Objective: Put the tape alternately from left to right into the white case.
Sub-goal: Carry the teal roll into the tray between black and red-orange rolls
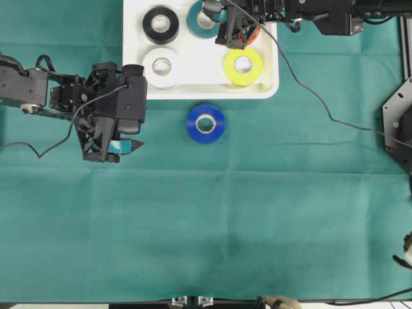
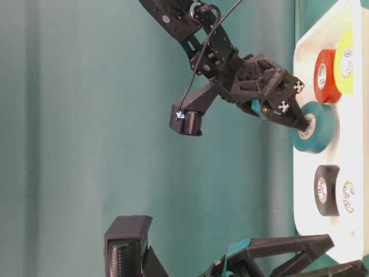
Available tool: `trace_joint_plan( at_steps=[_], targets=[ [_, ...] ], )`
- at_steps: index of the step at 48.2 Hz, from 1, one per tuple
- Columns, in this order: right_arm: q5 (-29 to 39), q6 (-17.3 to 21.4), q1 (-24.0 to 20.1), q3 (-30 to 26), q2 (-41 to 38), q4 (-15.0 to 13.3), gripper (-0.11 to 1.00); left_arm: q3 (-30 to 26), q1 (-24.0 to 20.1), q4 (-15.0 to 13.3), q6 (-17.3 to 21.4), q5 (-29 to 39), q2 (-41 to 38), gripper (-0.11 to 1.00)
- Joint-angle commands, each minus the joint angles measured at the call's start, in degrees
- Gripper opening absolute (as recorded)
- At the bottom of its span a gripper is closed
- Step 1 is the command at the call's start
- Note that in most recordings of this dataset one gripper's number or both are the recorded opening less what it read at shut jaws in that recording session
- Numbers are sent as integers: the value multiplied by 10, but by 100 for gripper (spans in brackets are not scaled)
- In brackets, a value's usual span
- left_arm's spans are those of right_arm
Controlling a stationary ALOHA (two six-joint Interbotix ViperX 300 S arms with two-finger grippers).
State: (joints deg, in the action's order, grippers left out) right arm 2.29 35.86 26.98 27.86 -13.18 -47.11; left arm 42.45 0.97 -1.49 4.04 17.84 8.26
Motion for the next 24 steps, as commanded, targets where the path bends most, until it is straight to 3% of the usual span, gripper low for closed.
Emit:
trace_joint_plan(
  at_steps=[1,5,14,20,24],
  targets=[
    [2,1,1,-12,11,-1,24,-5,2,0,1,-4,6,68],
    [1,2,1,-12,11,-1,28,-5,2,0,1,-4,6,68],
    [0,2,2,-11,19,-1,81,-5,2,0,1,-4,6,68],
    [-1,2,1,-8,29,-1,70,-5,2,0,1,-4,6,68],
    [-2,3,2,-4,34,-1,70,-5,2,0,1,-4,6,68]
  ],
)
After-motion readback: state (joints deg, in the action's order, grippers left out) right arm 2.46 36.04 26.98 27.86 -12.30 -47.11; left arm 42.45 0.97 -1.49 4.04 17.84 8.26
